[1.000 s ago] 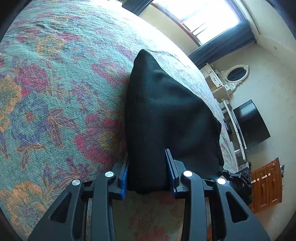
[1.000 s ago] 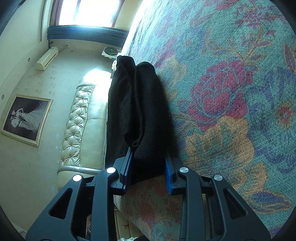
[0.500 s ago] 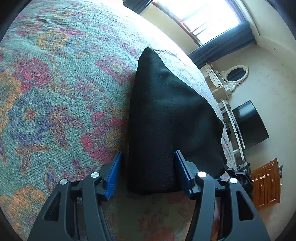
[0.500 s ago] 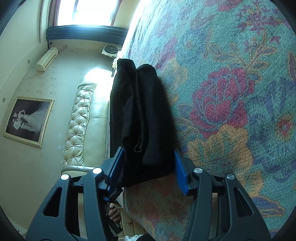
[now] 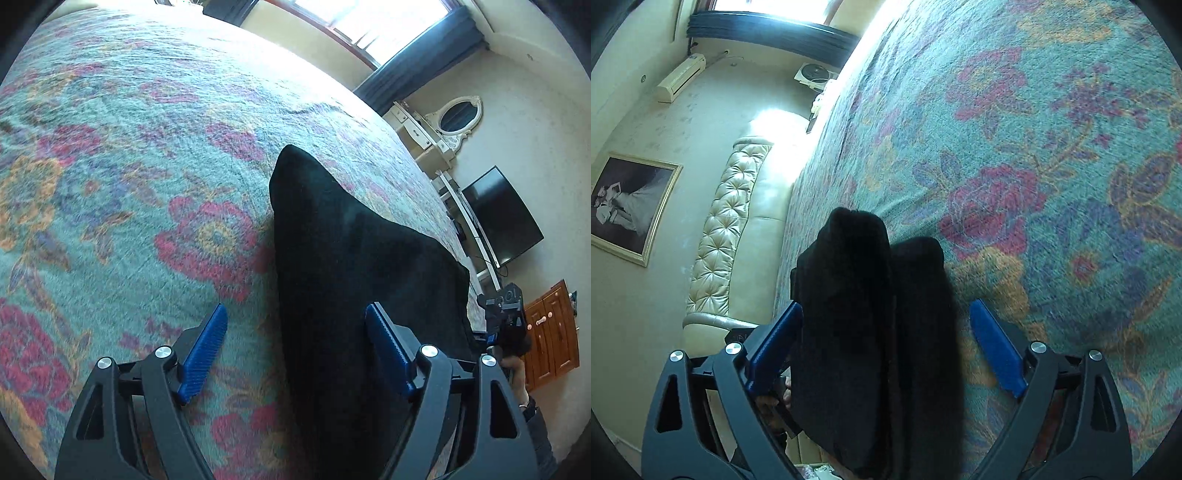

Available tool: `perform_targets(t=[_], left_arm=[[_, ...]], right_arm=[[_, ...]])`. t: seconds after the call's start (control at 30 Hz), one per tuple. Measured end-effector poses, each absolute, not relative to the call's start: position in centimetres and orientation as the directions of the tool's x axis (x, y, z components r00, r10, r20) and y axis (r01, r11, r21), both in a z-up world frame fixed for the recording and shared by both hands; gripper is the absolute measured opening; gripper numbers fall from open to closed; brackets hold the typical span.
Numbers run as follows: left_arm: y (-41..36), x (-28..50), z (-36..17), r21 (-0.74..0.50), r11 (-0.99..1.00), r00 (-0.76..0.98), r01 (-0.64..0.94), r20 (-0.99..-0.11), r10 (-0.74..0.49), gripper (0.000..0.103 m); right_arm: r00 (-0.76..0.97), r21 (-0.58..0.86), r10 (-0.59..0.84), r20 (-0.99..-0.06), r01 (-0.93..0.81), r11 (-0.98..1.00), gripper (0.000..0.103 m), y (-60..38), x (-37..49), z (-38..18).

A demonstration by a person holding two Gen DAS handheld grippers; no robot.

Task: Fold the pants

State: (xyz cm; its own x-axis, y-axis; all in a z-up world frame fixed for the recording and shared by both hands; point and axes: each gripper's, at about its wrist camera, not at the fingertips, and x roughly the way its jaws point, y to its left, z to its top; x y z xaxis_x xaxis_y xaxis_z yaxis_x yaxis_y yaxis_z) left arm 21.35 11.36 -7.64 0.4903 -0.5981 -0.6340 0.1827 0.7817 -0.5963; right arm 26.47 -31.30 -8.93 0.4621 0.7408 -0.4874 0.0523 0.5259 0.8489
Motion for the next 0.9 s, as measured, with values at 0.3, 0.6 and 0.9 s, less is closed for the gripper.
perform_targets(t=[0.3,0.6,0.9], left_arm=[[9.2,27.2,-8.2,-0.572,0.794,0.475,0.205,-0.651,-0.592,0.081],[7.3,28.2,-8.5,-0.462,0.857,0.499,0.229,-0.7,-0.51,0.055],[8.3,27.4,-8.7,-0.49,0.834,0.532,0.254,-0.649,-0.544,0.055]], right_arm=[[0.426,0.846,0.754,-0.5,0.051,0.531,0.038,-31.0,30.5,-10.1],[0.434,0.878,0.783,-0.446,0.039,0.478,0.03,-32.6,30.6,-11.7],[0.442,0.874,0.775,-0.451,0.042,0.484,0.03,-33.0,30.3,-11.7]])
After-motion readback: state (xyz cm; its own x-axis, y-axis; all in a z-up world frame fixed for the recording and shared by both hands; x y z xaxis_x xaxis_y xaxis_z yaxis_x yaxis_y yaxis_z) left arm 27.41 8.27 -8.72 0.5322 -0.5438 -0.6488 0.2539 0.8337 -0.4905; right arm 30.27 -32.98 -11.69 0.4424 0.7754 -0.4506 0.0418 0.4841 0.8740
